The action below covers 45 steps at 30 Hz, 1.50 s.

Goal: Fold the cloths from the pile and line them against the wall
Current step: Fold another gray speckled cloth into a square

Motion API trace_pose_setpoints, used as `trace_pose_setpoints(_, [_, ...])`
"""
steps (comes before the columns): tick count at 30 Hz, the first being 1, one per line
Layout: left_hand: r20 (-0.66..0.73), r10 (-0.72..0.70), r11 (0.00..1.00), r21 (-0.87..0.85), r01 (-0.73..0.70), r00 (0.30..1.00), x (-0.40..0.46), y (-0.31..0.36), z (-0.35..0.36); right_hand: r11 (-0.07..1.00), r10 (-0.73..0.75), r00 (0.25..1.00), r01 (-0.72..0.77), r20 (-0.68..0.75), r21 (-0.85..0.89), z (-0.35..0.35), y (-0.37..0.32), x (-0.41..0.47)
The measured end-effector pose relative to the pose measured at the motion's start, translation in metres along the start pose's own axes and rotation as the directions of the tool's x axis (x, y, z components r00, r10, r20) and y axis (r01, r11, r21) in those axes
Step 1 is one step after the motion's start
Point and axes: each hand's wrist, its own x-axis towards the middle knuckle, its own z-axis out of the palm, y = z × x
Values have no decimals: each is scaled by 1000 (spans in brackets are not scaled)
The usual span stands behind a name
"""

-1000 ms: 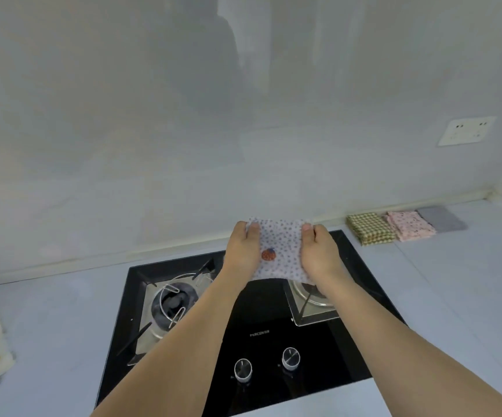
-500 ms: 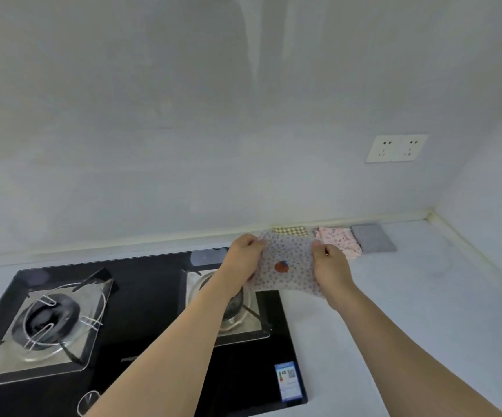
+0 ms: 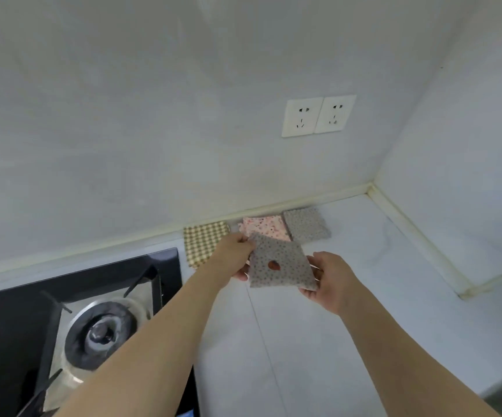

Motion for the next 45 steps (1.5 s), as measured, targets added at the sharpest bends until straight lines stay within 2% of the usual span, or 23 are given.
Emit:
trace_pose_setpoints(4, [-11,-42,997,-67,41,999,53,27,38,995,-52,998,49,-37,-91,-16,-50,43])
trace_pose_setpoints(9, [-75,-82,993,-96,74,994,116,55,68,995,-59,994,51,-95,-91,-23,-98,103])
trace_pose_setpoints(17, [-110,-98,994,-69,91,989,190,59,105,984,-85,986,61,-142,-169,-27,-122,172])
trace_pose_setpoints(19, [-129,-110,994,-31,106,986,202,53,111,972,-126,983,95,-133,-217,-32,-121,182])
trace_pose_setpoints(21, [-171,-94,991,81,109,981,209,48,114,948,-180,974,135,-137,-289,-37,-120,189])
trace_pose_setpoints(24, [-240,4,946,316,74,971,204,43,114,910,-257,955,188,-145,-370,-40,-114,193])
trace_pose_setpoints(28, [-252,152,922,385,-46,956,178,36,113,865,-325,929,216,-179,-453,-39,-93,187])
trace_pose_setpoints(34, [-188,414,772,590,-234,891,127,10,107,633,-554,831,382,-49,-674,-24,-56,141])
trace_pose_setpoints(40, [-93,545,504,831,-237,833,69,-16,76,410,-661,740,496,125,-765,3,-25,91])
trace_pose_setpoints(42, [-100,603,453,860,-237,791,52,-21,59,361,-686,710,524,161,-771,13,-18,76])
trace_pose_setpoints(45, [-122,622,432,877,-210,774,26,-23,28,331,-691,694,554,203,-764,30,-9,50])
